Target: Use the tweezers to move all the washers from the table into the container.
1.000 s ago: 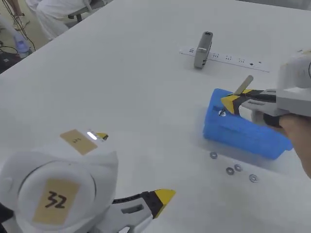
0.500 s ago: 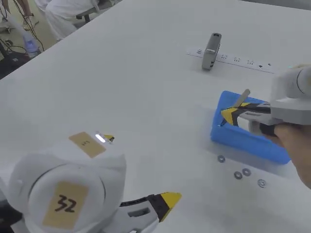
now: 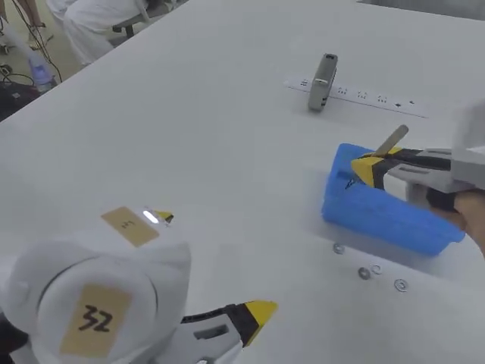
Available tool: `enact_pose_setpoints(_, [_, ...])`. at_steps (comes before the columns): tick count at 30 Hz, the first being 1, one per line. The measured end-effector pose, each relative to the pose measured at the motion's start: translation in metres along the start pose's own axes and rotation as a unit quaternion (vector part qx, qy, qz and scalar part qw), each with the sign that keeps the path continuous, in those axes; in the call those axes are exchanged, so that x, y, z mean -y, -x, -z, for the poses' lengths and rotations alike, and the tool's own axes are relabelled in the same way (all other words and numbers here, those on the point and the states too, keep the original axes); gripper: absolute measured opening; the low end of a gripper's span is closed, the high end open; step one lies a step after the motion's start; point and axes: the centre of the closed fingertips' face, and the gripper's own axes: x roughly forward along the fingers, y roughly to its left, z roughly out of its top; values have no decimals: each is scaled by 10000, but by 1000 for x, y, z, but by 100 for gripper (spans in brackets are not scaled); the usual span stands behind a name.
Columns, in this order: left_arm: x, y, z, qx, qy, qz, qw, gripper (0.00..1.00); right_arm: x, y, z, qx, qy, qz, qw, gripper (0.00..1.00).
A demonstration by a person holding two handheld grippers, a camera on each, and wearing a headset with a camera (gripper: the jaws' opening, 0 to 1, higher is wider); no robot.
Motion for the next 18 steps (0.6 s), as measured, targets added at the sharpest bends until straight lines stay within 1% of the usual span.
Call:
enact_pose_setpoints(2, [0,0,0,6,-3,-1,10000,85,-7,6,0,9,35,-40,10000,3])
enact_pose_setpoints(5, [0,0,0,4,2,-5,10000,85,-20,9,3,-6,66,-130,9999,3])
enact_pose_setpoints(6, [0,0,0,5,4,-4,10000,85,-24,10,6,-35,95,-152,9998,3])
enact_pose_setpoints(9, [0,0,0,8,-1,2,10000,86,-31,10,17,-148,153,-172,9996,3])
enact_pose_setpoints(11, [0,-1,0,-5,-6,15,10000,86,-34,8,25,-223,58,-219,9995,4])
enact_pose_setpoints(13, [1,-1,0,-20,-4,25,10000,86,-37,7,32,-269,53,-226,9994,4])
enact_pose_setpoints(14, [1,-1,0,-15,-8,21,10000,86,-37,5,37,-343,50,-222,9992,4])
enact_pose_setpoints(17, [1,-1,0,-17,2,24,10000,86,-36,3,46,-416,3,-212,9989,4])
enact_pose_setpoints(18, [1,-1,0,-22,-4,23,10000,86,-34,1,51,-491,-43,-206,9986,4])
